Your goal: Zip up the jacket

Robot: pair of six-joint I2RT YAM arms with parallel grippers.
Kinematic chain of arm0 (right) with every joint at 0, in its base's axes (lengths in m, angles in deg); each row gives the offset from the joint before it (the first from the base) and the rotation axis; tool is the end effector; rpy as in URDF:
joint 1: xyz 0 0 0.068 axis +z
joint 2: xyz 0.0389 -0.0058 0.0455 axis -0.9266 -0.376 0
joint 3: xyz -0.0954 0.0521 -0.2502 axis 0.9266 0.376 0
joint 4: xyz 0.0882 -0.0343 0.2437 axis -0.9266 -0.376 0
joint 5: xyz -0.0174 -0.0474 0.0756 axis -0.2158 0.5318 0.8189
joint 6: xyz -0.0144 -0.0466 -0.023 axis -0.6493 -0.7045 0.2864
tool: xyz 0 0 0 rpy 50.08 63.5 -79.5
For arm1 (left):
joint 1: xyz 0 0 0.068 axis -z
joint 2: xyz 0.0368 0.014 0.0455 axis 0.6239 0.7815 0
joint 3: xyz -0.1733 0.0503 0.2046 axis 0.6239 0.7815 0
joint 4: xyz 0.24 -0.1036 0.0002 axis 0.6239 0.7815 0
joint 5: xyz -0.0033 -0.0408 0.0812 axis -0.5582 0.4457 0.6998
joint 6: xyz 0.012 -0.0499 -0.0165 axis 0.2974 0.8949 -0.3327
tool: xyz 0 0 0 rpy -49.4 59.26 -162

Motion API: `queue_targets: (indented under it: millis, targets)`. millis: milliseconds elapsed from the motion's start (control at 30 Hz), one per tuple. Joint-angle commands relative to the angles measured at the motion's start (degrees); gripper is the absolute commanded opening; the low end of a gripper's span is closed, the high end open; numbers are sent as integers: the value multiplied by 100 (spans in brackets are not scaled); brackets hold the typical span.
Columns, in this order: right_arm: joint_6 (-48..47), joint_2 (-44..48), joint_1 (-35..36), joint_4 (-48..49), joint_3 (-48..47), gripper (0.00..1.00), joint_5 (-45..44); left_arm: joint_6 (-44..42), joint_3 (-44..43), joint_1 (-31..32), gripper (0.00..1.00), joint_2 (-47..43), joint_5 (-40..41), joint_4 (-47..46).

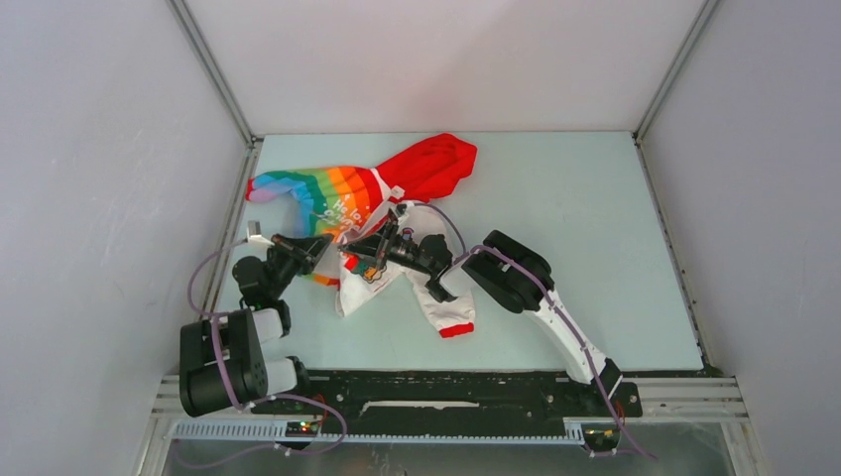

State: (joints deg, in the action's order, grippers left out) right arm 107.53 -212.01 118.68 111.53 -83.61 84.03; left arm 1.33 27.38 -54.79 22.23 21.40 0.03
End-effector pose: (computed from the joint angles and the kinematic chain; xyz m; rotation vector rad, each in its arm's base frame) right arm 0.2899 0.3777 0.1119 0.2115 1.7537 2.3478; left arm 0.2056 0.0353 0.1669 -0.6917 1.6435 -1.2470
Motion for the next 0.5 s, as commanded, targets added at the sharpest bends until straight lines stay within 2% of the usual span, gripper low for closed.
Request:
queue_targets:
  millis: [0,200,467]
  targets:
    - [150,137,15,253,-204,0,-136,301,81,46,0,131,14,-980]
    - [273,105,28,265,-209,0,-76,649,231,52,0,260,2,-1876]
    - [151,170,46,262,-217,0,10,613,224,133,0,255,-1,-1824]
